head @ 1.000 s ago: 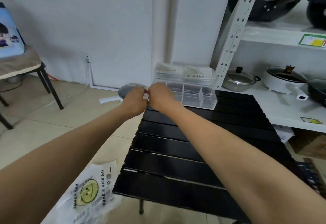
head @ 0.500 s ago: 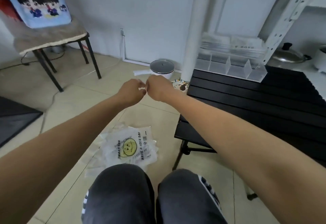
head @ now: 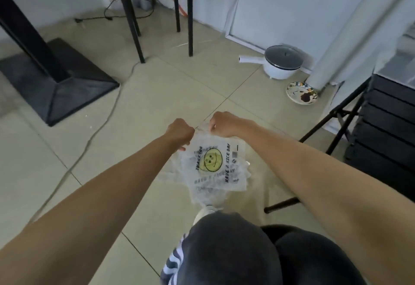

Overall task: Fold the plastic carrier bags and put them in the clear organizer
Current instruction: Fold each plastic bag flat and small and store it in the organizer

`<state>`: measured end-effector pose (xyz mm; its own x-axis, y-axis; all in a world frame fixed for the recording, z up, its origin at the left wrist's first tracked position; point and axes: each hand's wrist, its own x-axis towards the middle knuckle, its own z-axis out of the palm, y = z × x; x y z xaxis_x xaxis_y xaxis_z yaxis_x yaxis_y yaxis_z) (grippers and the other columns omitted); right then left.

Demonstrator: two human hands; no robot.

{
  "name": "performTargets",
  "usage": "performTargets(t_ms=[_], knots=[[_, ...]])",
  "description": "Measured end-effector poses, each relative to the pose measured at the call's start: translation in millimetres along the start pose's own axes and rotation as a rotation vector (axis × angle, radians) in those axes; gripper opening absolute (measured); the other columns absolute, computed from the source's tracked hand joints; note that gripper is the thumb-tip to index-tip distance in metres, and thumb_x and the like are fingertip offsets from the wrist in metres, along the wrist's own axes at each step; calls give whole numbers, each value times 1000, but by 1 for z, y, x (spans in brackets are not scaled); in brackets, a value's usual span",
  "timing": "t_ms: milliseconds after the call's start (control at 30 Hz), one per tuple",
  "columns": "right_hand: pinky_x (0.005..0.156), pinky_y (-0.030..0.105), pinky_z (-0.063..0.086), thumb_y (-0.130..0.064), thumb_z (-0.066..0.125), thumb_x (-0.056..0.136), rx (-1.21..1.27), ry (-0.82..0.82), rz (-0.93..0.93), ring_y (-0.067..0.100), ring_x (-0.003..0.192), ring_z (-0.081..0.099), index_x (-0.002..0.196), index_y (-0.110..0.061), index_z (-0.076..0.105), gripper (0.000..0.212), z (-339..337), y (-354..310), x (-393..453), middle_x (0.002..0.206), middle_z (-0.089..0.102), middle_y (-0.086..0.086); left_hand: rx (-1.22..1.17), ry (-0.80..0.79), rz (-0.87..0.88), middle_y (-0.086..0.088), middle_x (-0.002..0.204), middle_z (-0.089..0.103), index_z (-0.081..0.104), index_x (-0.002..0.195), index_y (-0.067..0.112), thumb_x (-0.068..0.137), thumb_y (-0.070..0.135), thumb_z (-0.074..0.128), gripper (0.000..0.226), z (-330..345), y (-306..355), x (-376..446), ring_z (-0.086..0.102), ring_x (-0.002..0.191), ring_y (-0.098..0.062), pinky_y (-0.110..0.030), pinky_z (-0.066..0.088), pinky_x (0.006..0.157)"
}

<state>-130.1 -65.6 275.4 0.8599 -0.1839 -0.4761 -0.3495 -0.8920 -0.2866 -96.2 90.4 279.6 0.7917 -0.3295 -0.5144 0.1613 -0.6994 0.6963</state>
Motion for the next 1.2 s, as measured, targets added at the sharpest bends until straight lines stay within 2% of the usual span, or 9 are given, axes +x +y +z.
performTargets(t_ms=[267,400,467,567,700,767,900,1067,1200], knots=[[93,46,52,-16,54,93,-51,-129,-126,29,99,66,111,-3,66,25,65,0,84,111,69,15,-145,3,-251,-17,83,56,49,106,-8,92,7,59,23,36,-81,71,68,74,-32,-48,59,72],[87,42,55,-17,54,93,-132,-153,-118,27,93,67,104,-5,68,22,99,15,122,103,71,11,-100,-18,-339,-21,103,55,41,112,1,94,12,55,25,65,-112,96,67,75,-32,-47,59,75],[77,36,56,-16,55,92,-187,-175,-92,26,82,66,91,-7,67,16,117,24,141,91,70,9,25,-4,-356,-19,108,57,43,116,0,96,20,50,29,78,-125,109,66,85,-33,-43,58,78],[52,29,36,-12,51,94,-221,-168,-56,21,57,46,67,-11,44,27,137,33,162,66,47,4,203,-2,-389,-10,81,57,49,101,3,95,25,46,23,92,-145,127,60,81,-28,-31,50,71],[62,32,37,-11,47,97,-219,-81,-74,27,83,54,100,-5,53,9,152,39,184,99,50,10,320,-44,-500,-10,105,57,49,120,2,93,40,52,47,111,-170,143,57,89,-27,-36,49,80],[72,33,40,-13,48,98,-219,-35,-96,31,105,57,137,-8,42,39,158,40,194,122,50,12,403,-37,-543,-13,126,49,39,134,1,91,48,54,65,121,-181,145,56,106,-28,-39,47,85],[71,34,41,-12,50,97,-197,29,-64,32,110,57,150,-17,24,59,169,45,216,133,46,12,580,21,-513,-15,137,42,28,138,0,90,55,53,78,134,-196,144,53,117,-28,-38,46,86],[76,37,44,-13,51,97,-186,-19,34,35,117,54,154,-14,13,68,188,54,227,140,39,15,759,72,-331,-7,115,53,42,124,5,91,55,51,61,134,-209,149,62,97,-24,-33,44,71],[69,35,44,-10,52,95,-200,50,31,36,107,58,143,-7,30,52,199,59,223,133,40,17,676,145,-231,-3,101,56,52,109,10,98,25,47,19,131,-216,150,59,78,-22,-31,40,62]])
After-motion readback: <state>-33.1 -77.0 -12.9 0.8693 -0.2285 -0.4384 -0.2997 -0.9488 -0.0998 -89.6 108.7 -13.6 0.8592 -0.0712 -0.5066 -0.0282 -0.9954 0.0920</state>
